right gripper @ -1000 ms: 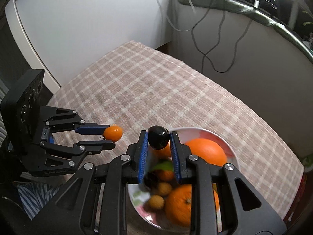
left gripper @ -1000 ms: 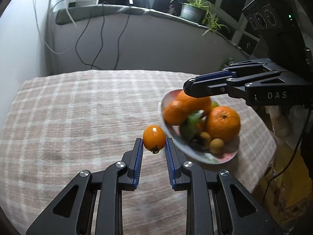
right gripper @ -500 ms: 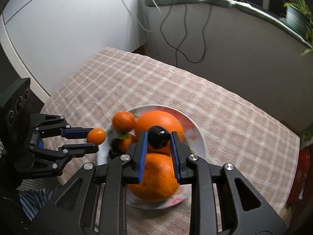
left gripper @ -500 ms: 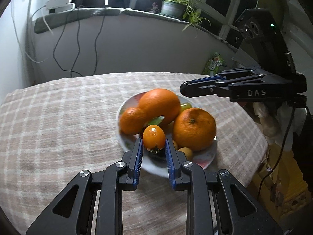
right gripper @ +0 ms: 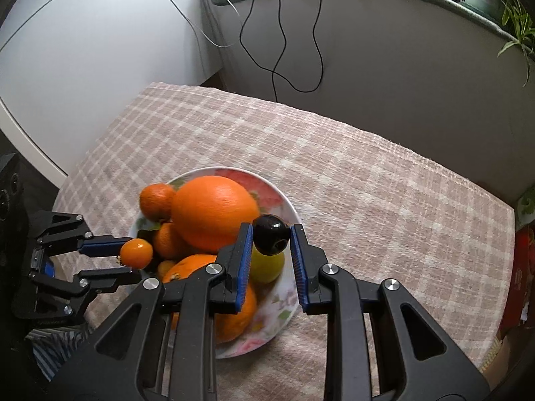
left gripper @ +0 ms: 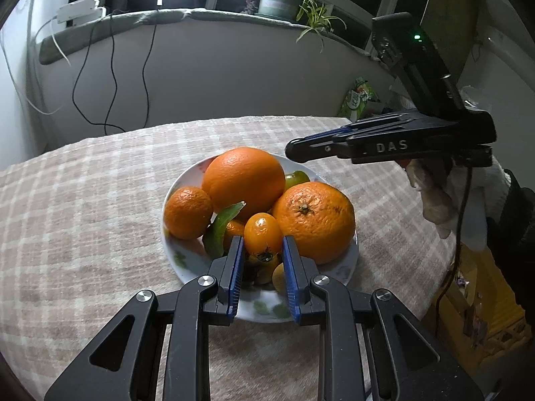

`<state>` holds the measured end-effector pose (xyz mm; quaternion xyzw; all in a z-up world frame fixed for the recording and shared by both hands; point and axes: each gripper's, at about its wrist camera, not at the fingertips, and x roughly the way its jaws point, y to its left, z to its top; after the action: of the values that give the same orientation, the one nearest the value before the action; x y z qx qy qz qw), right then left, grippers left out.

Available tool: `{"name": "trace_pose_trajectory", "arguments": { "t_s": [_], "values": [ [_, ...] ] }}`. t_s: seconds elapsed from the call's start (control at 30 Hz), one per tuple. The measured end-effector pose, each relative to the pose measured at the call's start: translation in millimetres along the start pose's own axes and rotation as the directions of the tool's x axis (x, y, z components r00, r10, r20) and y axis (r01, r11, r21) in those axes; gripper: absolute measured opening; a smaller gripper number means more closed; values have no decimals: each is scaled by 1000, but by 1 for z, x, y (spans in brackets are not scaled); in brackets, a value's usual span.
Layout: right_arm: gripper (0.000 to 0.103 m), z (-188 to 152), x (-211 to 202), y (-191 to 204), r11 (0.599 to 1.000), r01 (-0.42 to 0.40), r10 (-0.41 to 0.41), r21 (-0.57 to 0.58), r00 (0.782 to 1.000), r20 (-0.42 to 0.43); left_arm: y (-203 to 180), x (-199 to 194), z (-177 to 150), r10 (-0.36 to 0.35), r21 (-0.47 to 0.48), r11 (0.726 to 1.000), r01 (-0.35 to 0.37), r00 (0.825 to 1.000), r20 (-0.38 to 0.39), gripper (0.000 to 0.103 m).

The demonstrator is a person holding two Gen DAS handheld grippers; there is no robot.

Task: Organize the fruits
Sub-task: 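Carry the kumquat and dark plum with both grippers over the plate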

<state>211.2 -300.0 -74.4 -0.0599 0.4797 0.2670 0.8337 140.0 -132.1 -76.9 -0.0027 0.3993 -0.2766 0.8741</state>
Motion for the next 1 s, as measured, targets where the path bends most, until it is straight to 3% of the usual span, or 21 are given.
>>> {"name": "trace_pose_trajectory", "arguments": {
  "t_s": [1.0],
  "values": [
    [24, 1, 12, -2, 1000, -26, 26, 1, 1000, -10, -7, 8, 6, 45, 22, 999, -45, 999, -11, 22]
  ]
}}
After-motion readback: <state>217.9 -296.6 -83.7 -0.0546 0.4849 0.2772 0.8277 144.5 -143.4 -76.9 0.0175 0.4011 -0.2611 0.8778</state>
